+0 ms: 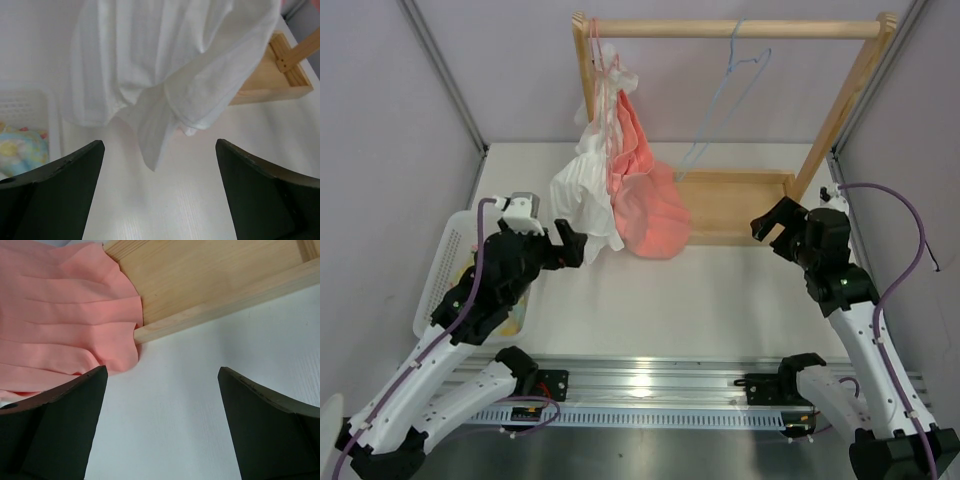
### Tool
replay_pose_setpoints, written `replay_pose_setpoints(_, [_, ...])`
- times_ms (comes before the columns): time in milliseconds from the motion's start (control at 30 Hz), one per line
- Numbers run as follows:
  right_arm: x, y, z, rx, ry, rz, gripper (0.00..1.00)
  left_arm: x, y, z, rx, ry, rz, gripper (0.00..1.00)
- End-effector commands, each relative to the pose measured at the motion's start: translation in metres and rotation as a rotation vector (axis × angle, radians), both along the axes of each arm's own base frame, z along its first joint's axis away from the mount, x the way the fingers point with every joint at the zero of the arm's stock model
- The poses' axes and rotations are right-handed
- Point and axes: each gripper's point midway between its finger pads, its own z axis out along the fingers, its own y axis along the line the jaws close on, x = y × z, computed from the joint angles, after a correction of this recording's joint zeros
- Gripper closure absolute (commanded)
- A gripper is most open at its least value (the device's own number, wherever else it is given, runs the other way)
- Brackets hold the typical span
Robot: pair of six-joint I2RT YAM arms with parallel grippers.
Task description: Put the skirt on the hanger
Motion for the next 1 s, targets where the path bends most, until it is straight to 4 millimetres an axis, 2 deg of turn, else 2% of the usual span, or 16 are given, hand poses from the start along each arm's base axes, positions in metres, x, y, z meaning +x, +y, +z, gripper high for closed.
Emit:
replay_pose_setpoints(0, [0.004,0.000,0.000,-0.025,0.005,0.007,0.01,0.007,0.044,0.016,0.006,-0.021,0.259,0.00])
replay_pose_setpoints(133, [0.010,0.003,-0.004,-0.049,0.015,0.041,0.01,0.007,0.078,0.001,0.037,0.046,0.441,0.01])
replay_pose_setpoints(167, [0.011,0.005,-0.005,-0.050,0.013,0.054,0.01,0.010,0.081,-0.010,0.030,0.091,0.468,0.01])
replay_pose_setpoints(200, [0.014,0.011,-0.007,-0.046,0.018,0.082,0.01,0.010,0.100,-0.021,0.037,0.144,0.540,0.01])
replay_pose_setpoints(233, [0.016,0.012,-0.008,-0.053,0.021,0.094,0.01,0.011,0.096,-0.034,0.010,0.199,0.515,0.01])
replay_pose_setpoints(267, [0.018,0.012,-0.009,-0.061,0.023,0.098,0.01,0.013,0.101,-0.042,-0.011,0.229,0.533,0.01])
replay_pose_setpoints(300, [0.018,0.018,-0.014,-0.052,0.044,0.129,0.01,0.013,0.119,-0.063,-0.037,0.287,0.609,0.01])
replay_pose_setpoints(333, [0.020,0.019,-0.016,-0.054,0.045,0.134,0.00,0.013,0.119,-0.072,-0.075,0.320,0.605,0.01])
replay_pose_setpoints(367, [0.021,0.018,-0.017,-0.056,0.046,0.135,0.01,0.011,0.126,-0.080,-0.110,0.346,0.650,0.01])
replay_pose_setpoints(400, [0.022,0.020,-0.018,-0.054,0.046,0.142,0.01,0.006,0.142,-0.091,-0.127,0.376,0.724,0.01])
replay_pose_setpoints(467, [0.023,0.021,-0.020,-0.049,0.048,0.149,0.01,-0.003,0.154,-0.114,-0.148,0.422,0.805,0.01])
replay_pose_setpoints(600, [0.023,0.025,-0.025,-0.050,0.046,0.173,0.01,-0.006,0.161,-0.138,-0.207,0.478,0.873,0.01])
replay_pose_setpoints(633, [0.022,0.024,-0.026,-0.052,0.048,0.174,0.01,-0.007,0.163,-0.150,-0.199,0.510,0.893,0.01])
replay_pose_setpoints(867, [0.021,0.028,-0.031,-0.033,0.052,0.187,0.01,0.017,0.162,-0.173,-0.250,0.524,0.922,0.01])
replay_pose_setpoints(967, [0.019,0.027,-0.034,-0.024,0.057,0.181,0.01,0.022,0.167,-0.179,-0.235,0.525,0.955,0.09])
